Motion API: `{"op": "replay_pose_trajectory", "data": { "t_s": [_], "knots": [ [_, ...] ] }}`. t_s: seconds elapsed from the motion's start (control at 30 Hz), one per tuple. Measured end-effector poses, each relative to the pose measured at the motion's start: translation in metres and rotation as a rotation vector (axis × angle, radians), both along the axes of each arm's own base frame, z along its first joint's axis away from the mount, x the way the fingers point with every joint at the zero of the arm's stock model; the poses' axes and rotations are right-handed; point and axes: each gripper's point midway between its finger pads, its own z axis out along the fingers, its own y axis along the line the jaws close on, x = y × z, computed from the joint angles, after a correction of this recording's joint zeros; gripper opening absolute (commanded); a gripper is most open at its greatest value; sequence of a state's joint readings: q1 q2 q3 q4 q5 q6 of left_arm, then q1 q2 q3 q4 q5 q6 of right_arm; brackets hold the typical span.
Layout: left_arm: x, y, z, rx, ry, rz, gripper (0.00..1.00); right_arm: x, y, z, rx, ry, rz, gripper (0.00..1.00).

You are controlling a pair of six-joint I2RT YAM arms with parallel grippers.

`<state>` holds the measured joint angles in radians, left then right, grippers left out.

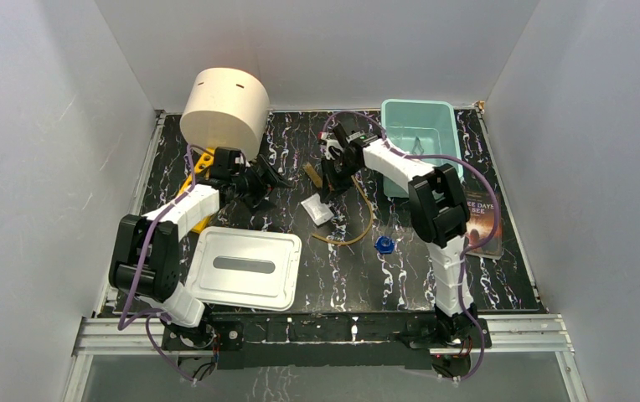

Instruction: Organize the chemistry lab equipment

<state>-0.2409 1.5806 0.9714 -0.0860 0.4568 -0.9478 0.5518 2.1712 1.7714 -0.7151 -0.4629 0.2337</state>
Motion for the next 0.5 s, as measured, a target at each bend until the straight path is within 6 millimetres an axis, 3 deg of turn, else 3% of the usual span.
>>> {"op": "replay_pose_trajectory", "data": {
  "t_s": [0.13,0.23,0.37,0.5],
  "knots": [
    [0.000,-0.001,-0.005,-0.003,0.007,0.012,0.67,-0.005,0.000,0.008,0.028,-0.006,-0.022,0.00],
    [0.002,-0.003,-0.012,0.011,0.008,0.014,0.62,-0.007,0.000,0.007,0.031,-0.009,-0.042,0.00],
    [0.001,-0.006,-0.031,0.036,0.043,0.003,0.62,-0.004,-0.003,-0.002,-0.035,-0.047,-0.062,0.40],
    [-0.003,-0.001,-0.042,0.084,0.075,0.015,0.63,-0.008,0.001,-0.012,-0.136,-0.120,-0.053,0.57]
  ]
}}
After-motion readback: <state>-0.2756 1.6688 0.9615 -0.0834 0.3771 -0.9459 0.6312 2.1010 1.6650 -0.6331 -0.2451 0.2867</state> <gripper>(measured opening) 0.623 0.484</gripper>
